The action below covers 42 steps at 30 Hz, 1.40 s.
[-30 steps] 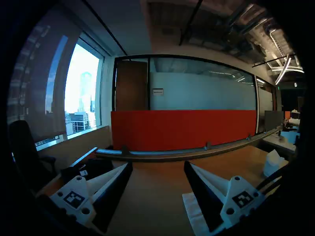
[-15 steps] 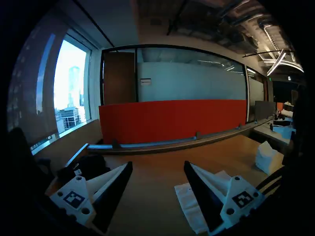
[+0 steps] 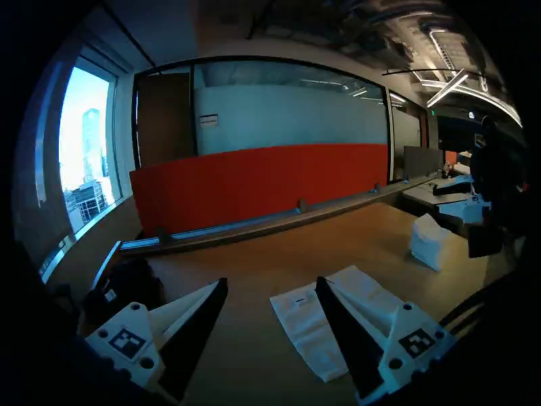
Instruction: Fold towel
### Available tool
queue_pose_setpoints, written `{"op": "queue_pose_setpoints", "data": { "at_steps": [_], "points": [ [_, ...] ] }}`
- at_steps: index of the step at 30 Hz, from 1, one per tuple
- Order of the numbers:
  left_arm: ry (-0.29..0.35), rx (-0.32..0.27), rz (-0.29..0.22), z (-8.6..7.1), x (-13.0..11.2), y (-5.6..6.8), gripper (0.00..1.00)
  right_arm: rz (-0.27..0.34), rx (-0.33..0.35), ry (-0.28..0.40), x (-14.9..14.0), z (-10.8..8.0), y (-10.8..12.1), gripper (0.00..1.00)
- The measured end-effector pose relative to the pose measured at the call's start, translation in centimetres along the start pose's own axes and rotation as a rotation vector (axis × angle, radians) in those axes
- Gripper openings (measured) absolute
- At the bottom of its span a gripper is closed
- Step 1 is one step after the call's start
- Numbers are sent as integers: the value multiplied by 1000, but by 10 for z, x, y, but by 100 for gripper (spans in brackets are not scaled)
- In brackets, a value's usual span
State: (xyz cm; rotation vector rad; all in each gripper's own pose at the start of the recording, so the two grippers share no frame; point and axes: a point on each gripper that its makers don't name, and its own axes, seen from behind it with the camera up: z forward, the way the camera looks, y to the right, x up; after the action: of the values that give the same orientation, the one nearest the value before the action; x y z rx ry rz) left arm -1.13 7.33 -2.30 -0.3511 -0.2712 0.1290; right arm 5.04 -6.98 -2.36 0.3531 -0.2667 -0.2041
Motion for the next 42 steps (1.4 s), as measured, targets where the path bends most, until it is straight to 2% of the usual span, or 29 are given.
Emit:
{"op": "queue_pose_setpoints", "data": {
  "at_steps": [7, 14, 24, 42],
  "points": [
    [-54, -97, 18, 4, -14, 22, 97, -31, 112, -62, -12, 0, -22, 100],
    [-103, -164, 47, 6, -31, 37, 97, -42, 173, -104, -22, 2, -34, 100],
    [-145, -212, 61, 7, -53, 54, 97, -51, 206, -147, -45, 5, -42, 100],
    [-242, -268, 61, 16, -114, 76, 97, -51, 243, -239, -109, 18, -61, 100]
  ]
}}
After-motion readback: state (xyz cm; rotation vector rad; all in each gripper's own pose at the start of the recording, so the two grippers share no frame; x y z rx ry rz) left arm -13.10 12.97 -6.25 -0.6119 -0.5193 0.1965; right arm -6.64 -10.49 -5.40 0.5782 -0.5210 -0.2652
